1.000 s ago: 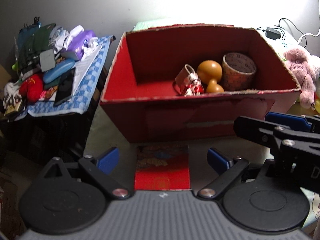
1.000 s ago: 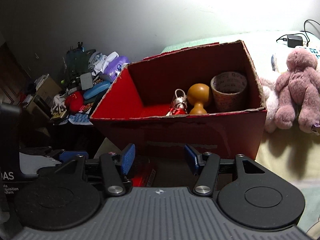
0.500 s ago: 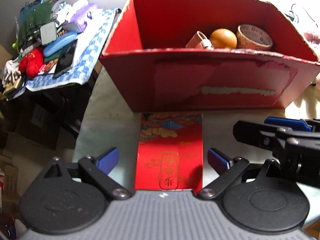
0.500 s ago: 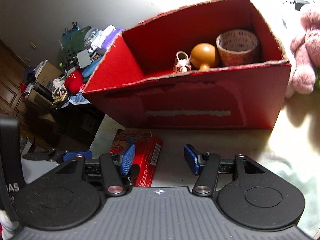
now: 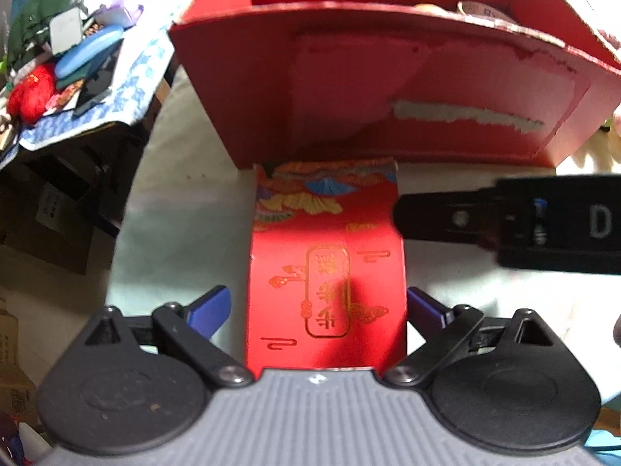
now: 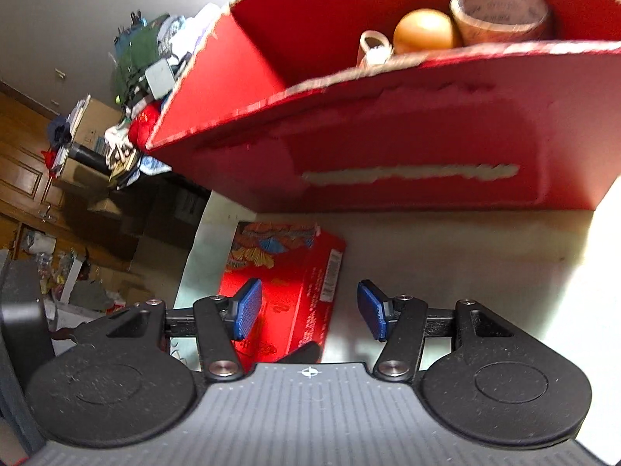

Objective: Organize objects
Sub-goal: 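Move the right gripper to the red printed gift box and grasp it, then lift the gift box and carry it into the red box, then lower the gift box beside the pouch and open the right gripper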

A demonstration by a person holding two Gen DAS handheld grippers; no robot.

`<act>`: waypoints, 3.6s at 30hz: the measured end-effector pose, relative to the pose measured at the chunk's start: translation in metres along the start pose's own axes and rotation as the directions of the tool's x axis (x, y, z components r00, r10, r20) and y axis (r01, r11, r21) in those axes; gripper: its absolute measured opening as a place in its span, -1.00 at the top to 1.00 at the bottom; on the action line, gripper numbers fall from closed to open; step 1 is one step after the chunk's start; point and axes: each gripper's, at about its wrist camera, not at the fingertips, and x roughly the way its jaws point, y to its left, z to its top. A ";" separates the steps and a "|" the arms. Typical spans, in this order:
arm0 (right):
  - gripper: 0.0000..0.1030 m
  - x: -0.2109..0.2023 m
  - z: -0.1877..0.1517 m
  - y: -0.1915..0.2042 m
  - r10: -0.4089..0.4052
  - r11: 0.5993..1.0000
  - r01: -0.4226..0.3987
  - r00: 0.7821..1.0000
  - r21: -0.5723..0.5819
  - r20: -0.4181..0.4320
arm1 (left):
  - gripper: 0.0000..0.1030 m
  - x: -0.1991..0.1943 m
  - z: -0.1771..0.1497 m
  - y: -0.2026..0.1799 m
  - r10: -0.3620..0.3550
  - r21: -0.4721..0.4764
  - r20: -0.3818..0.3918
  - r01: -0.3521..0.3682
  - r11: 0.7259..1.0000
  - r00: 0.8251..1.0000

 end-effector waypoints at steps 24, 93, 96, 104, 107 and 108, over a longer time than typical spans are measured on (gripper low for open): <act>0.12 -0.046 -0.010 -0.053 0.023 0.974 0.001 0.994 0.228 -0.103 | -0.55 -0.011 0.009 -0.048 -0.139 0.340 -0.057 0.150 0.928 0.989; 0.13 0.031 0.173 -0.001 0.085 0.995 -0.091 0.990 -0.047 -0.115 | -0.68 -0.005 0.154 -0.015 -0.045 0.249 0.194 -0.005 0.968 0.980; 0.13 0.030 0.172 0.001 0.059 0.996 -0.065 0.994 -0.060 -0.093 | -0.71 -0.006 0.153 -0.014 -0.046 0.247 0.198 -0.004 0.969 0.979; 0.12 0.017 0.168 0.001 -0.009 0.998 0.012 0.999 -0.068 0.053 | -0.71 0.000 0.165 -0.016 -0.027 0.225 0.209 -0.021 0.974 0.978; 0.12 0.012 0.166 0.003 -0.046 0.996 0.054 0.992 -0.072 0.113 | -0.71 0.003 0.172 -0.019 -0.024 0.213 0.212 -0.022 0.977 0.977; 0.12 0.012 0.166 0.004 -0.057 0.995 0.067 0.990 -0.074 0.127 | -0.71 0.003 0.174 -0.019 -0.027 0.211 0.208 -0.018 0.977 0.978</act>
